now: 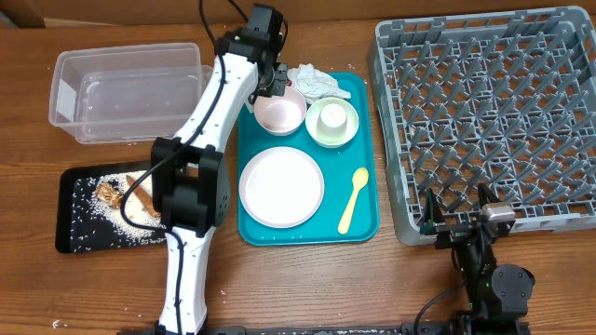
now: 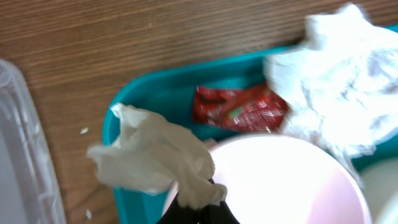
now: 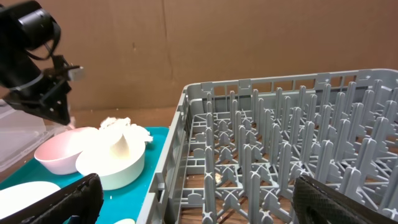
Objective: Sort waste into correct bins and load items into the dishwasher
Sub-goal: 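Carry the napkin left over the clear plastic container, then open the left gripper to drop the napkin into the container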
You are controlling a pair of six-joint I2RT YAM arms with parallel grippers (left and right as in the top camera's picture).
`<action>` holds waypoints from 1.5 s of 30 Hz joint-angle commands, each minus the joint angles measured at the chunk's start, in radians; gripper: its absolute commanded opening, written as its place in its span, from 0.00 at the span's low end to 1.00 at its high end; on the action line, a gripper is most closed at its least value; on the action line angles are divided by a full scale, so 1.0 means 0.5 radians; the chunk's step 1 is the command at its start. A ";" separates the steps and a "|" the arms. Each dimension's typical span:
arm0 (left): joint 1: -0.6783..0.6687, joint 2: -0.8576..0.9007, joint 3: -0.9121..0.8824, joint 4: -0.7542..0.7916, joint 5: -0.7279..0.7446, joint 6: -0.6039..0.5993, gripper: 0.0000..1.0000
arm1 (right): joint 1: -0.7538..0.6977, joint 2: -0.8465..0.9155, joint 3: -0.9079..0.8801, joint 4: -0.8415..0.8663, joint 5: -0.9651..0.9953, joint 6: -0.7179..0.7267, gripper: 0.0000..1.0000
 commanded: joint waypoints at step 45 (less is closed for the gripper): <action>0.645 -0.762 0.027 -0.248 -0.451 -0.498 0.04 | 0.000 -0.020 -0.021 0.009 0.020 0.001 1.00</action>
